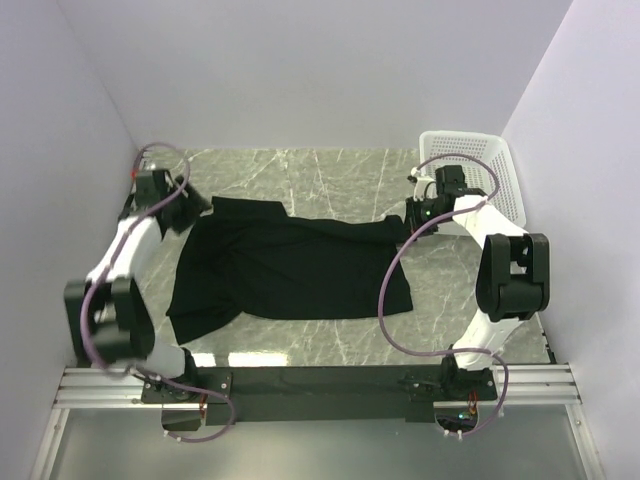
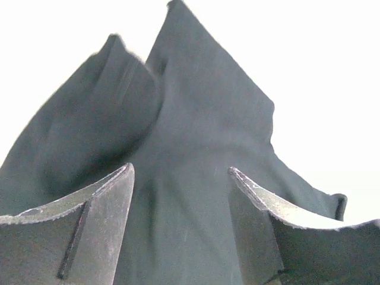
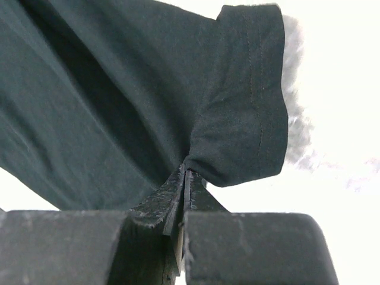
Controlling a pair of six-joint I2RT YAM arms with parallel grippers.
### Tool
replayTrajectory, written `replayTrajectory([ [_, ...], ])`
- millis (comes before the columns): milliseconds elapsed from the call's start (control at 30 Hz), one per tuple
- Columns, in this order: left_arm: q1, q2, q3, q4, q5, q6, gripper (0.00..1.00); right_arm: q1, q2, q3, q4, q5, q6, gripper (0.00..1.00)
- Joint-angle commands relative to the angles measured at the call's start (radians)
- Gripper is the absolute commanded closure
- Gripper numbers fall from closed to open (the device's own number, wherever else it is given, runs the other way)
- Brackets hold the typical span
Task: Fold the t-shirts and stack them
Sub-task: Flatten the tshirt out
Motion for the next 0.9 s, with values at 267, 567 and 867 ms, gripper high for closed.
replayTrajectory([
  [267,-0.011,0.567,0.487,0.0,0.049,0.183,0.31,-0.001,0.031,0.082,0.027,-0.021,0.013,1.0],
  [567,-0.062,0.79,0.693,-0.118,0.006,0.212,0.35,-0.001,0.022,0.074,0.04,-0.03,0.033,1.0],
  [867,-0.071,0.773,0.704,-0.044,0.099,0.209,0.95,0.0,0.048,0.102,0.044,-0.051,0.053,1.0],
])
